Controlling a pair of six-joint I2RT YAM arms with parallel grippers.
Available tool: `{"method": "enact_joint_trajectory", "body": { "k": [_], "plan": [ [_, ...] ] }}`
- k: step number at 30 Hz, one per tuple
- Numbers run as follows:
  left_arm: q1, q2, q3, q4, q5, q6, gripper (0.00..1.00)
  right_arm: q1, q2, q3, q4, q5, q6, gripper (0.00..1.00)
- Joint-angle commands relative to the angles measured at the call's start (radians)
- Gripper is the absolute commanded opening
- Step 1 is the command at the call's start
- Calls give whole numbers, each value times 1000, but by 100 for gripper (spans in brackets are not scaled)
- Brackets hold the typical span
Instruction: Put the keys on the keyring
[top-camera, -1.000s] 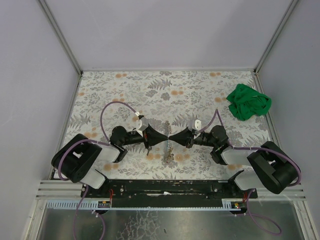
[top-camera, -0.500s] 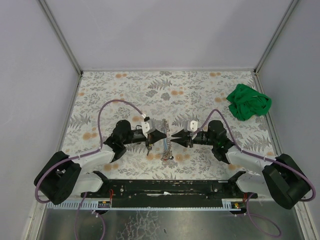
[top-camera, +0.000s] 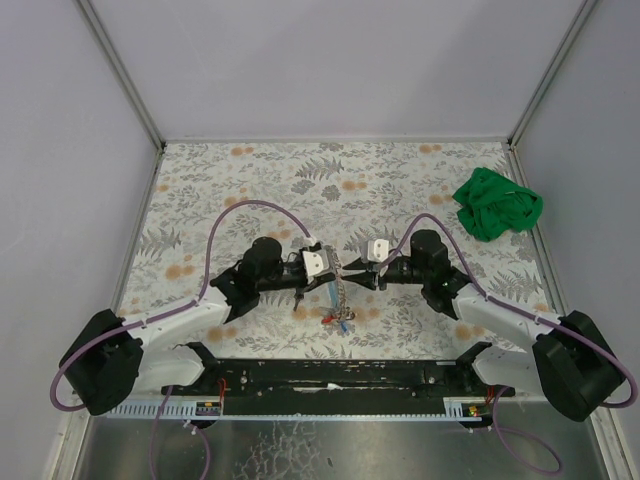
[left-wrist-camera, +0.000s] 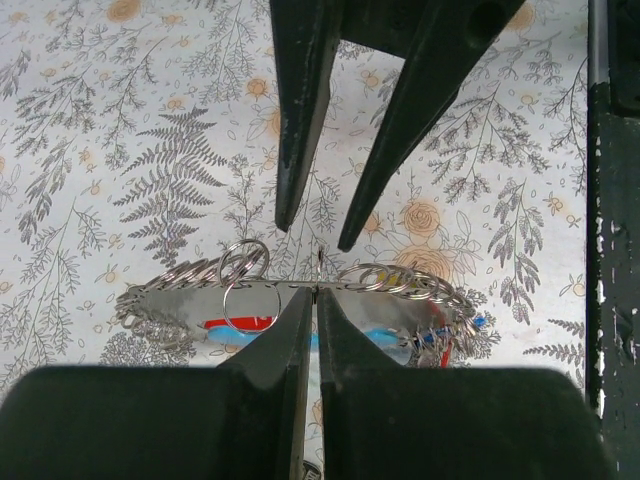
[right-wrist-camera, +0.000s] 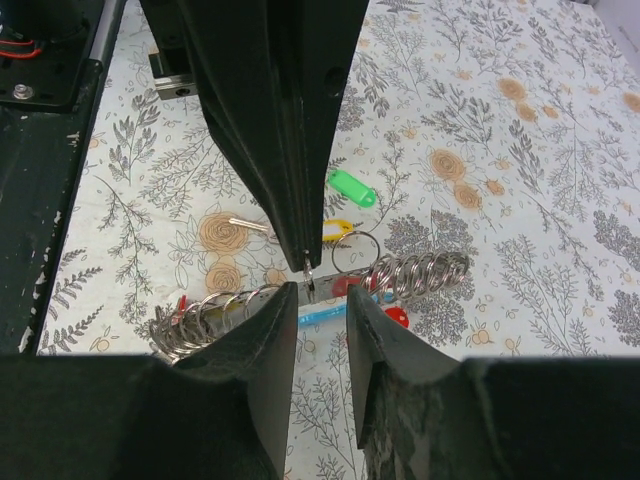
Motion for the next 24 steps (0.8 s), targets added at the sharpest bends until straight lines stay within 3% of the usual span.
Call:
{"method": "enact_joint_trajectory", "body": {
  "k": [1,17,24],
  "plan": [
    [-24,-27,56,-65,-57,66,0,0,18,68,-41,-42,-48,32],
    [-63,-20,110,-152,-86,98,0,0,125,159,-166,-143,-86,24],
    [-70,-22,103,-138,-88,97,0,0,142,173,-188,-144,-87,11]
  ]
}}
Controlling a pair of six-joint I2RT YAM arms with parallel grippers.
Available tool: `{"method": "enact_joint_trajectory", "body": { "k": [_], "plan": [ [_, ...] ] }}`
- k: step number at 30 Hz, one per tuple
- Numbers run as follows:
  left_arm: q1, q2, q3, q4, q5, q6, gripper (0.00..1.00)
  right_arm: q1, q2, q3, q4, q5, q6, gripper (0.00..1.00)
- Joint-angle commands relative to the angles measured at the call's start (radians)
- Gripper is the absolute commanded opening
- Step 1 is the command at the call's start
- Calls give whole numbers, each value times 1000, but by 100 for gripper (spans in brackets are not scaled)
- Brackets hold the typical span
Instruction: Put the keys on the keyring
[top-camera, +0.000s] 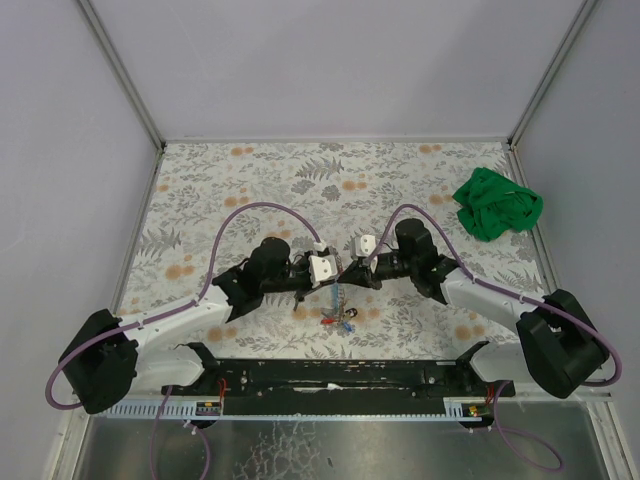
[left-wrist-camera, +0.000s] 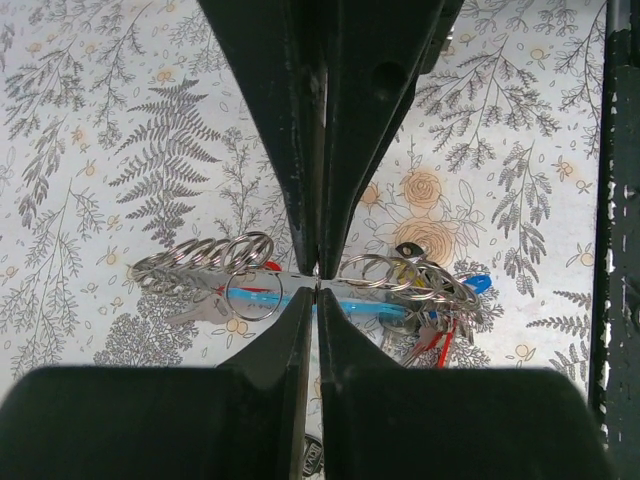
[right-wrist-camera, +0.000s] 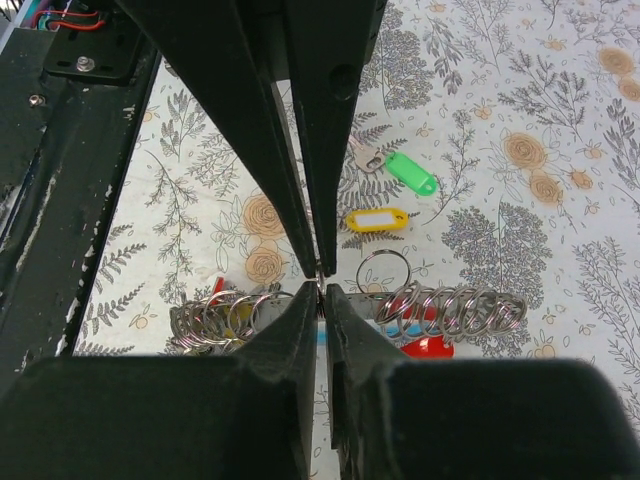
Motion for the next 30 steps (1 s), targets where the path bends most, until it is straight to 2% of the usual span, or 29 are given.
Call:
{"method": "enact_joint_trajectory", "body": {
  "k": [1,5,8,11,19,30],
  "plan": [
    [-8,-17,29,55,-11,10,0,0,4,48,-4,-25,-8,8],
    [-5,-46,-41,165,-47,-26,4,0,-6,36,23,19,20,3],
    [14,-93,-133,310,-53,-67,12,-2,-13,13,80,32,61,1],
    [50,-111,-211,451,6,-118,22,-3,-17,-28,192,31,123,1],
    [128,-48,-274,669,143,-240,24,-11,-1,-79,346,13,197,1],
    [160,26,-272,732,245,-284,25,-17,25,-132,545,-4,296,1]
  ]
}}
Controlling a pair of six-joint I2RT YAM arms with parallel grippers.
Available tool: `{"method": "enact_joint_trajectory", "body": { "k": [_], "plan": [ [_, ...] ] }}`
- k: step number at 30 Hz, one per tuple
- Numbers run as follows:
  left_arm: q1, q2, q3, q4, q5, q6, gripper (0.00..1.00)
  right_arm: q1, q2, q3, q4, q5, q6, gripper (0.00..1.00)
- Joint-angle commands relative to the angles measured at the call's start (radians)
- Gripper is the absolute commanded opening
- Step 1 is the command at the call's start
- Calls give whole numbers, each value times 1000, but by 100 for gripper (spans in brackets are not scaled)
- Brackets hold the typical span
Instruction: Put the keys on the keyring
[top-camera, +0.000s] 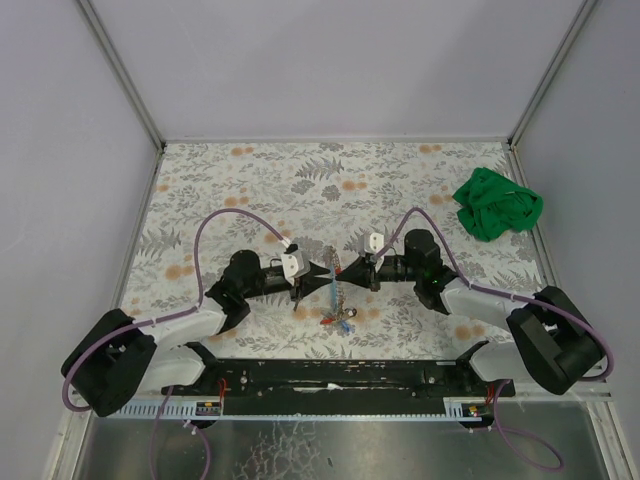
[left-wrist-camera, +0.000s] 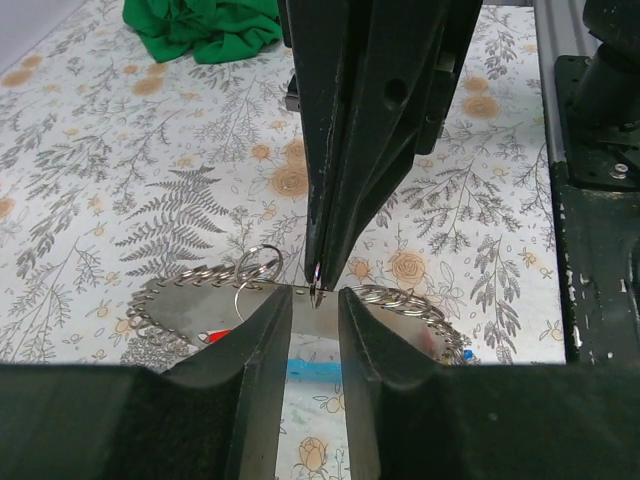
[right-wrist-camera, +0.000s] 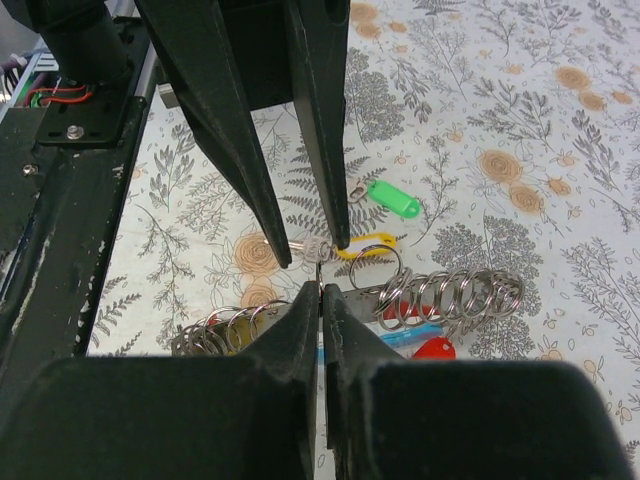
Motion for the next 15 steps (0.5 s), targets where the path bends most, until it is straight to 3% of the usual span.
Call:
{"method": "enact_joint_trajectory", "body": {
  "k": [1,15],
  "plan": [
    [19,31,-3,106,72,-33,25,-9,2,-10,191,-34,59,1],
    [38,67,23,100,109,-48,21,-10,38,-25,314,-97,124,2]
  ]
}}
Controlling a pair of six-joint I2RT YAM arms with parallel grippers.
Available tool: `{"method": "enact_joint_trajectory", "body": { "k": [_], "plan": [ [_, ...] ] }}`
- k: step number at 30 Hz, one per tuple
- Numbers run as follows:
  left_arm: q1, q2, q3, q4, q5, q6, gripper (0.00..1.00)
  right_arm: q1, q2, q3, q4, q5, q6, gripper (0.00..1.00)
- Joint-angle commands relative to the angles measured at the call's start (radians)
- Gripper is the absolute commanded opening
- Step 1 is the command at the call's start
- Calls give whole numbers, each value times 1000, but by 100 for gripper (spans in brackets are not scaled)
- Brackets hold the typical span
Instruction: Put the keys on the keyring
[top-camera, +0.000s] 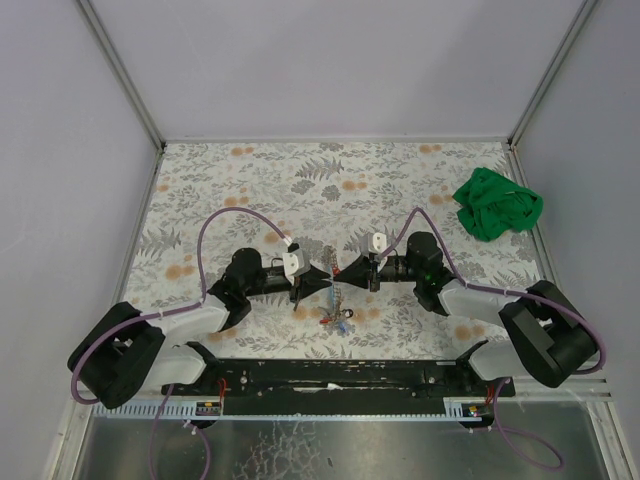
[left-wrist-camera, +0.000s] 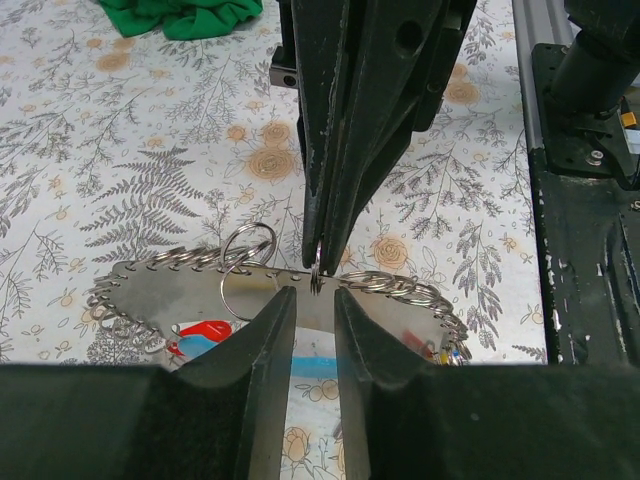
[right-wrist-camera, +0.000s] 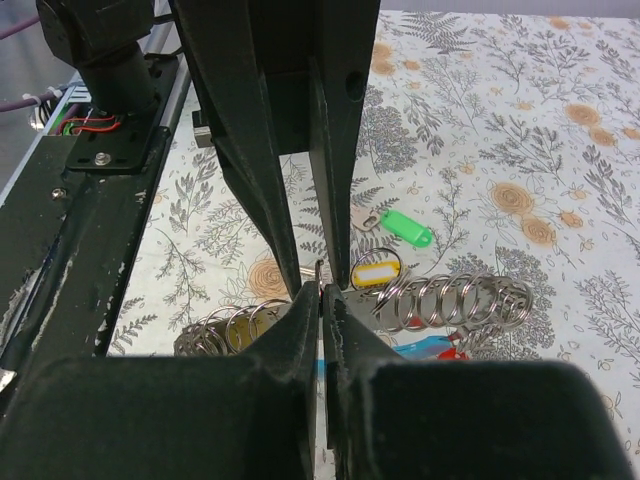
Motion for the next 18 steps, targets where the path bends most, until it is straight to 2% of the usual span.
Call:
{"method": "enact_joint_trajectory", "body": {
  "k": [1,12,18],
  "plan": [
    [8,4,22,76,25,-14,21,-6,1,12,121,-53,27,2],
    [16,9,21,98,32,-31,15,-6,30,22,140,-99,39,2],
    [14,15,37,71,57,-13,1,-5,43,31,134,-111,41,3]
  ]
}}
